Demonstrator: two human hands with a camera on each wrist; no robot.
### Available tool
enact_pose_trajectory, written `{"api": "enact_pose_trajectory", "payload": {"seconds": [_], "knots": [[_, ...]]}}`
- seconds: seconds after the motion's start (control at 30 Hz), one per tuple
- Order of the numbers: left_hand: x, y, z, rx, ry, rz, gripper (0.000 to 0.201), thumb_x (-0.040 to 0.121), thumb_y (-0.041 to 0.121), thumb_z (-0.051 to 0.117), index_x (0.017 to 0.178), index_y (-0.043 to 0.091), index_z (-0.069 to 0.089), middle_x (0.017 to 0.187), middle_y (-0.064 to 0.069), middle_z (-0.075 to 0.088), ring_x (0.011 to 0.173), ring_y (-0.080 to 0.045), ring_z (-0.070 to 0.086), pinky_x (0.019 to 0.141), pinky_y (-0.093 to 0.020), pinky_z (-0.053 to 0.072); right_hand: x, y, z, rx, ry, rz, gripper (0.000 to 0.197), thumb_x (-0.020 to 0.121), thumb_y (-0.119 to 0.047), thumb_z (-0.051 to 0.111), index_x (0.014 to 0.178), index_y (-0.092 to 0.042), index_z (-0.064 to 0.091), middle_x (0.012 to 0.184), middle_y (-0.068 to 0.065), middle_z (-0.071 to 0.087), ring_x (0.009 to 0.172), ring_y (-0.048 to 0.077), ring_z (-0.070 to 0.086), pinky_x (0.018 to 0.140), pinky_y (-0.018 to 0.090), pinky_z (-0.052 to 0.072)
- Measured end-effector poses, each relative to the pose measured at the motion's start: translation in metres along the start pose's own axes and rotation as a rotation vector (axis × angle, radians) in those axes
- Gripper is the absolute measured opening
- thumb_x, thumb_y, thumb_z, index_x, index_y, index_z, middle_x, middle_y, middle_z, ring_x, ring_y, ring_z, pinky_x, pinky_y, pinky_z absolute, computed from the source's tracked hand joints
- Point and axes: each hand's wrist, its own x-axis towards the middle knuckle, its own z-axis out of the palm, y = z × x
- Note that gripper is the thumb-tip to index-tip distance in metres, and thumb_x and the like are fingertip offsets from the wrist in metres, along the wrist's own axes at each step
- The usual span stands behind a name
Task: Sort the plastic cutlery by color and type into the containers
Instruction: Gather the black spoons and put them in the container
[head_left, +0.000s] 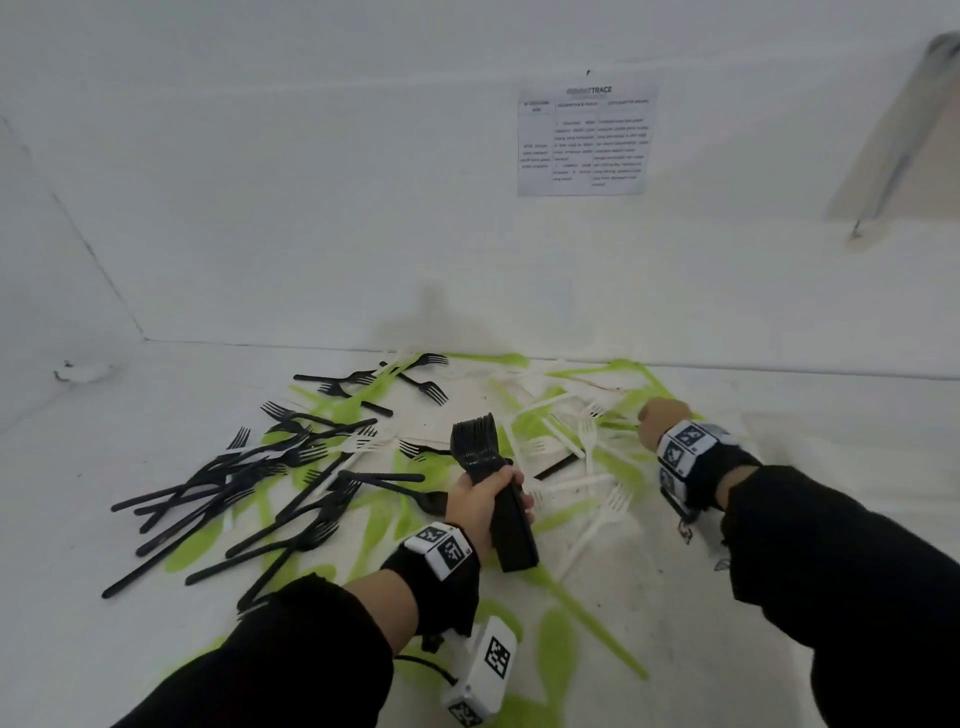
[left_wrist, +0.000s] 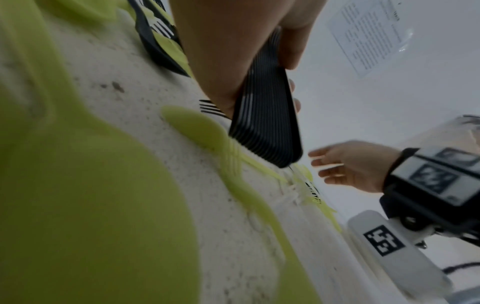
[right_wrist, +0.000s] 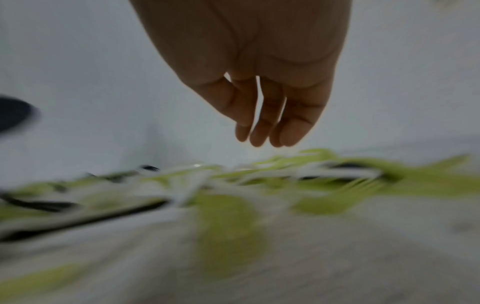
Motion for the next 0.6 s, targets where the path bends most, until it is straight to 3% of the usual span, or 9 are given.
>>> {"api": "enact_pose_trajectory", "payload": {"seconds": [0.1,0.2,0.4,0.5,0.6], "knots": [[-0.006,-0.005,0.001,0.002,0.052,0.012,0.008,0.088,-0.002,0.055,0.082,0.001,0.05,0.065,-0.013,0.054,0.047,-0.023,0.054,0.047,-0.029,0.047,0.047,0.046,0.004,-0.252,-0.009,0.014,0.034,0.091,-0.02,0.05,0.122,-0.006,0.055,0.125,0.013,0.056,0.118,0.029,0.054,0.096,0.033,0.046],[-0.011,-0.01,-0.002,-0.009,0.126,0.019,0.011,0.088,-0.003,0.056,0.081,0.004,0.05,0.068,-0.012,0.058,0.046,-0.022,0.055,0.046,-0.03,0.049,0.083,0.07,0.016,-0.338,-0.05,-0.037,0.039,0.084,-0.035,0.06,0.117,-0.014,0.06,0.115,0.011,0.061,0.106,0.029,0.061,0.088,0.029,0.05],[-0.021,-0.012,-0.008,-0.048,0.204,0.029,0.014,0.087,-0.002,0.057,0.096,0.002,0.047,0.076,-0.012,0.06,0.049,-0.023,0.056,0.047,-0.031,0.05,0.045,0.048,0.003,-0.486,-0.001,-0.101,0.025,0.095,-0.031,0.044,0.117,-0.022,0.055,0.128,0.009,0.04,0.122,0.03,0.039,0.104,0.036,0.035],[-0.026,-0.011,-0.008,-0.074,0.216,0.035,0.013,0.088,-0.003,0.056,0.094,0.004,0.047,0.076,-0.012,0.06,0.047,-0.022,0.056,0.045,-0.029,0.05,0.046,0.048,0.0,-0.452,0.064,-0.127,0.029,0.098,-0.024,0.035,0.121,-0.03,0.051,0.128,0.004,0.046,0.12,0.026,0.044,0.101,0.037,0.033],[-0.031,-0.011,-0.008,-0.088,0.221,0.041,0.013,0.088,-0.003,0.056,0.089,0.006,0.047,0.076,-0.012,0.059,0.047,-0.022,0.055,0.045,-0.029,0.05,0.04,0.047,-0.001,-0.387,-0.066,-0.165,0.033,0.098,-0.021,0.036,0.129,-0.023,0.048,0.134,0.009,0.049,0.123,0.025,0.048,0.101,0.028,0.035]]}}
